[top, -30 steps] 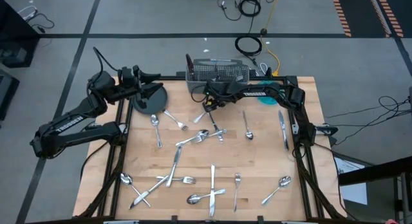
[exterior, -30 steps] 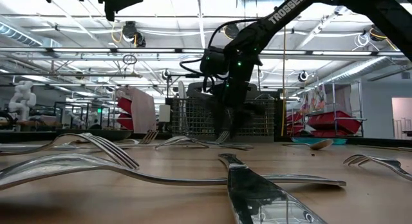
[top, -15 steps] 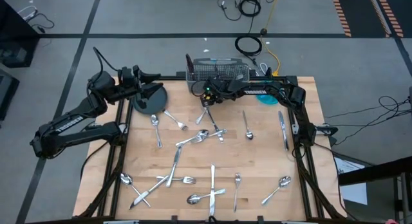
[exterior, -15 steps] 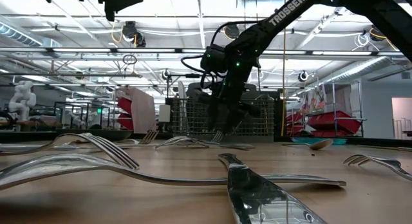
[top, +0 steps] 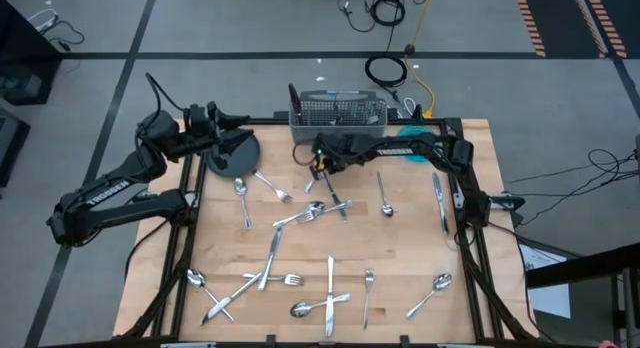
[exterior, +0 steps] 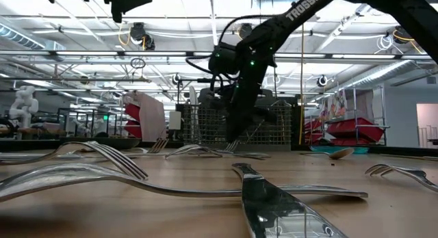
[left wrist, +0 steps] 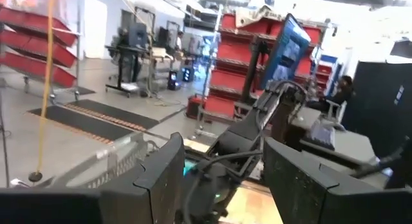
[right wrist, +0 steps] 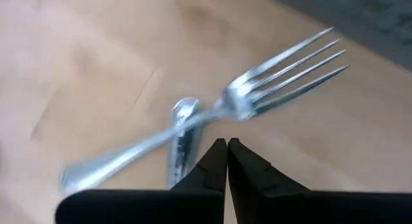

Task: Sort silverware
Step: Put the fork into the silverware organizer

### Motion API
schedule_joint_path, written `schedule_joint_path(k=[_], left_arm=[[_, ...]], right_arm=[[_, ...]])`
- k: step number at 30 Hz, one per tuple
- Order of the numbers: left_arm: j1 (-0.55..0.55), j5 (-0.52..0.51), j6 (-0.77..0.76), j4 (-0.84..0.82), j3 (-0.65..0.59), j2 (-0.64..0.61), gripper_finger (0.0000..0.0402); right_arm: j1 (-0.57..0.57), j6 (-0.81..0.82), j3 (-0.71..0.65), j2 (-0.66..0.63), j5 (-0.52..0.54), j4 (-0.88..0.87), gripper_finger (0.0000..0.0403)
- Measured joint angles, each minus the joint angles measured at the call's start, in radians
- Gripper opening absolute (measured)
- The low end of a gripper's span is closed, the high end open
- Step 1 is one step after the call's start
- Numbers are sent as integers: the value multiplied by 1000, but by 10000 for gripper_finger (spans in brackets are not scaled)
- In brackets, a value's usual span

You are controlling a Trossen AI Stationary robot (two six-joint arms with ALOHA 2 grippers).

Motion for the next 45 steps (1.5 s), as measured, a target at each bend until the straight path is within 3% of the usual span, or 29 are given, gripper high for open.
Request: schedule_joint_path(k=[4, 8, 12, 16, 24, 31, 39, 45], left_arm=[[-1, -26, -21, -182, 0, 29, 212], [-30, -57, -108, -386, -1, 150, 212], [-110, -192, -161, -317, 0, 315, 212], [-171, -344, -220, -197, 0, 506, 212], [-248, -358, -266, -170, 102, 825, 212], [-323, -512, -265, -222, 285, 1016, 212], [-349, -532, -211, -354, 467, 1210, 212], [-364, -544, -214, -385, 494, 1285, 211]], right_arm=[[73, -59, 0, -36, 65, -61, 4], [142, -98, -1, -162, 163, -143, 2], [213, -90, 0, -381, 263, -195, 18], [292, -27, 1, -596, 347, -309, 63], [489, 168, 1, -892, 503, -569, 157], [587, 260, 1, -932, 563, -764, 161], [627, 222, 0, -914, 565, -775, 156], [657, 207, 0, -915, 560, -775, 156]])
